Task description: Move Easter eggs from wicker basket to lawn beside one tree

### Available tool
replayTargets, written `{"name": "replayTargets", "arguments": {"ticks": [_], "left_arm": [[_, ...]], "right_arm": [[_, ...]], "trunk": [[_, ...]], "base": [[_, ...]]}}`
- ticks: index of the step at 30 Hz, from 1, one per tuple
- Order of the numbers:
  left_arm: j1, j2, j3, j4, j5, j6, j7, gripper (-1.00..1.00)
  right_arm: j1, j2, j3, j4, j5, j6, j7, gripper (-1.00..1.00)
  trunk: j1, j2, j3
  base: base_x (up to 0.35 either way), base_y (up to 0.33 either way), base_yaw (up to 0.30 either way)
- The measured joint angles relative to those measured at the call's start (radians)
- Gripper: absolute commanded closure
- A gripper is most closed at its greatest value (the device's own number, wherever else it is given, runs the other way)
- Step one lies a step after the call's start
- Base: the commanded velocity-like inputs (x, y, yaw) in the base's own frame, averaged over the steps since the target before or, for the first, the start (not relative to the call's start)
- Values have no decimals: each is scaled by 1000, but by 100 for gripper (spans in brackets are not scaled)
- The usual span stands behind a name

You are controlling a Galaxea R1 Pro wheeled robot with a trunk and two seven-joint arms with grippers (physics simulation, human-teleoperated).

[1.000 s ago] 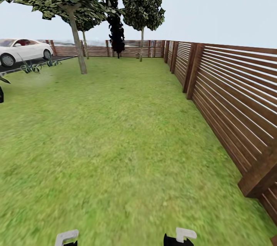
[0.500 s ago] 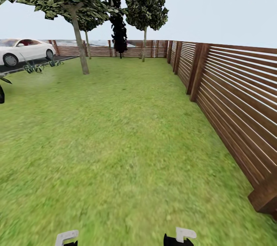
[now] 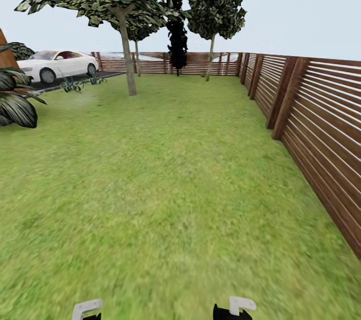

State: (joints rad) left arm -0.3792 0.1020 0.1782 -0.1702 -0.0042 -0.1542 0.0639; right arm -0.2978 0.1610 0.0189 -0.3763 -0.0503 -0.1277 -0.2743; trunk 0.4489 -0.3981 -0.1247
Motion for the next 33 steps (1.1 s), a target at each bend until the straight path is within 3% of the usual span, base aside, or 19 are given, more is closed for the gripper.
{"name": "replayTargets", "arguments": {"ticks": [33], "left_arm": [[0,-1,0,0,0,0,0,-100]], "right_arm": [[0,0,0,0,-1,1,3,-100]], "trunk": [[0,0,0]], "base": [[302,0,6]]}}
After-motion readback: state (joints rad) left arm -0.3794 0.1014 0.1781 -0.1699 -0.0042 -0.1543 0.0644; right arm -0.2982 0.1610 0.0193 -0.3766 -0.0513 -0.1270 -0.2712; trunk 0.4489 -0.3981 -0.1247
